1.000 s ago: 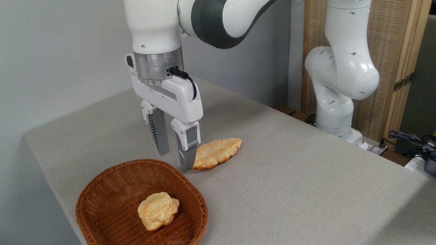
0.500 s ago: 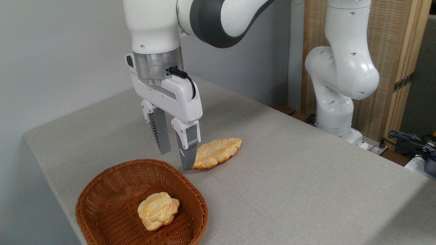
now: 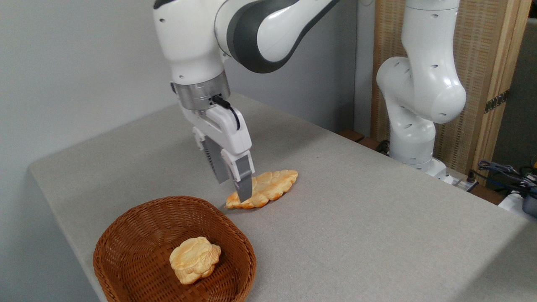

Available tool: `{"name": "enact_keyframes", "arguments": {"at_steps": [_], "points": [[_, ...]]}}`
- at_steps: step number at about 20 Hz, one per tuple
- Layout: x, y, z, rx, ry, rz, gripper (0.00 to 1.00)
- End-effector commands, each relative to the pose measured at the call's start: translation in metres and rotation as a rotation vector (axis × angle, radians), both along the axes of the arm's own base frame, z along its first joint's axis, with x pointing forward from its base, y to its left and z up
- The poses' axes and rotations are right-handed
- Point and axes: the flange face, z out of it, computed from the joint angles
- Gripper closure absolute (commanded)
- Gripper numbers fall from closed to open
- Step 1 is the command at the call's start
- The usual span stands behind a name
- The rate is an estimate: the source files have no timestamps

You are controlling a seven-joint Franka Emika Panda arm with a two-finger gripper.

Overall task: Put bread into the basket
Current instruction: 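Lower the gripper onto the croissant and close the fingers on it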

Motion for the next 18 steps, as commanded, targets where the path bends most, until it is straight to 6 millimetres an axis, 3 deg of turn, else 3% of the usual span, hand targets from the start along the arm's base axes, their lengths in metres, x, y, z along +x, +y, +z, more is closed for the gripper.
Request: {"name": "enact_keyframes", "arguments": {"at_steps": [1,4,9,18], "points": [[-0.039,-0.011,-0.013,-0.018,0.001,-0.047,0.00],[-0.050,-0.020,-0.026,-0.015,0.018,-0.072,0.00],[-0.059,-0.019,-0.049,0.000,0.060,-0.107,0.00],[-0.058,-0.019,-0.062,0.011,0.081,-0.124,0.00]]}}
